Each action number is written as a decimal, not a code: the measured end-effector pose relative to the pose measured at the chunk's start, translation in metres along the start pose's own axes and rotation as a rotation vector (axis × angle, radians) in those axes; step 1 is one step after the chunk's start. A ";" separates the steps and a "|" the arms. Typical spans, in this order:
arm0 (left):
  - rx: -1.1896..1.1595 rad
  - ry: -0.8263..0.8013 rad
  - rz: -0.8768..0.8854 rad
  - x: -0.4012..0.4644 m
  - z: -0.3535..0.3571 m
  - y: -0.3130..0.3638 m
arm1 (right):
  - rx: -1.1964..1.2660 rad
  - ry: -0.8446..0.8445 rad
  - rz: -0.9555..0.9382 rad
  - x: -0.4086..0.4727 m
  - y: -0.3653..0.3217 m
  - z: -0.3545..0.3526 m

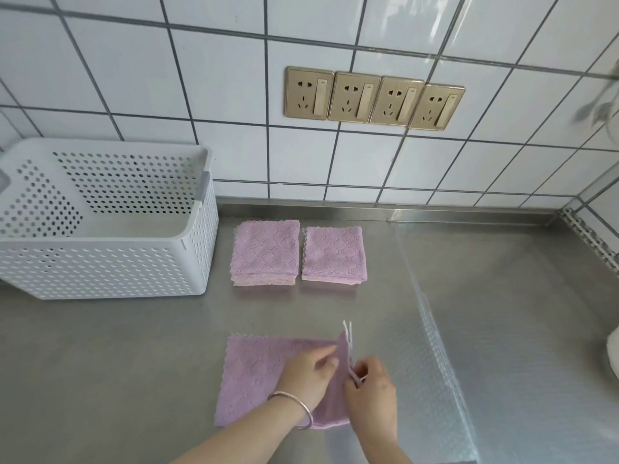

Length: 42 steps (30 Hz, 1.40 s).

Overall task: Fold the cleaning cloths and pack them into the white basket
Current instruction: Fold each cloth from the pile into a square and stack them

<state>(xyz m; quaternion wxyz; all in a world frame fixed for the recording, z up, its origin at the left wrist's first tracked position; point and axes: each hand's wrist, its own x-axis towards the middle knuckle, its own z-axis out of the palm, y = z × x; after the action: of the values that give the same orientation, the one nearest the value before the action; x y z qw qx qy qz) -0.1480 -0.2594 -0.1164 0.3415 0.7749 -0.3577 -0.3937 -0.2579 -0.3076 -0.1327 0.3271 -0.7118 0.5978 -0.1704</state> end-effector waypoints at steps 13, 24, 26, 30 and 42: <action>-0.066 0.127 -0.295 0.005 -0.041 -0.019 | -0.084 0.146 -0.855 -0.024 -0.030 0.044; -0.123 0.314 -0.346 0.000 -0.085 -0.069 | -0.364 -0.202 -0.781 -0.033 0.003 0.069; -0.124 0.304 -0.389 0.000 -0.085 -0.081 | -0.401 -0.211 -0.782 -0.035 0.007 0.074; -0.176 0.383 -0.447 -0.001 -0.082 -0.098 | -0.469 -0.220 -0.777 -0.038 0.012 0.086; -0.225 0.539 -0.441 -0.011 -0.075 -0.095 | -0.535 -0.187 -0.753 -0.035 0.018 0.095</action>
<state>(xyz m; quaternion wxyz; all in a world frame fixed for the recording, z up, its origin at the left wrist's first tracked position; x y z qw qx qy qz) -0.0617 -0.1827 -0.1554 0.4137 0.8668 -0.0338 -0.2764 -0.2189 -0.2502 -0.2084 0.0998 -0.9507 0.2888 -0.0523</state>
